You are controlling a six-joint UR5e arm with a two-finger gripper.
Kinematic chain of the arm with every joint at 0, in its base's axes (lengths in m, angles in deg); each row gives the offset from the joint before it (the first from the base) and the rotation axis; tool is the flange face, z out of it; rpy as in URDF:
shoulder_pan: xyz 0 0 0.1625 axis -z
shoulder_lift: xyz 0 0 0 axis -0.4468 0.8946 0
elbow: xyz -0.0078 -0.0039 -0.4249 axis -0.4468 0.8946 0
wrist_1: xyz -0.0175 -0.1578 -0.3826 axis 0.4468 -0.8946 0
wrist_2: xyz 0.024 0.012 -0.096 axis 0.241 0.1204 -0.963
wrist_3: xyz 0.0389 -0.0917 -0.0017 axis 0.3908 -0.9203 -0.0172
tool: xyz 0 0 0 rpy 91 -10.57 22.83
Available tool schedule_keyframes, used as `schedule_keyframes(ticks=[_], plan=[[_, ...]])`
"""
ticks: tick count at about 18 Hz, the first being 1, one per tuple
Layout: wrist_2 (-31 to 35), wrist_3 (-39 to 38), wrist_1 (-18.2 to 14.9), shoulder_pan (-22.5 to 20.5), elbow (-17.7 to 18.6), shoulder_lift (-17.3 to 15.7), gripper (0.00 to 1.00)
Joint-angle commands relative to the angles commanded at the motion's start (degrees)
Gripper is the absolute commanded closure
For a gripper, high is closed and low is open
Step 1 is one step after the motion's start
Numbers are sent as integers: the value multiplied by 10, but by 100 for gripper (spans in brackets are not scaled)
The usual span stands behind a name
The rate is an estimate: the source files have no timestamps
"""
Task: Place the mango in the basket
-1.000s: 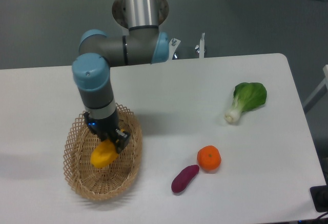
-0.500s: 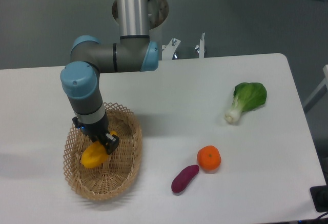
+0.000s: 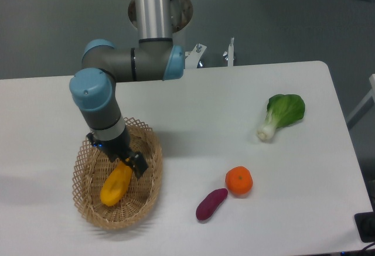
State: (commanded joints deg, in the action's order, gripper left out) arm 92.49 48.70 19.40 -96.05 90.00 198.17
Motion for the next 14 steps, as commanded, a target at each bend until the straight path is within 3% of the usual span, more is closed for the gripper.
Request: schedule_keyframes(ticks=[6,14], plan=[[-14,82,-15,-92,-38,-19,1],[-59,236,-176,-204,-140,-20,1]])
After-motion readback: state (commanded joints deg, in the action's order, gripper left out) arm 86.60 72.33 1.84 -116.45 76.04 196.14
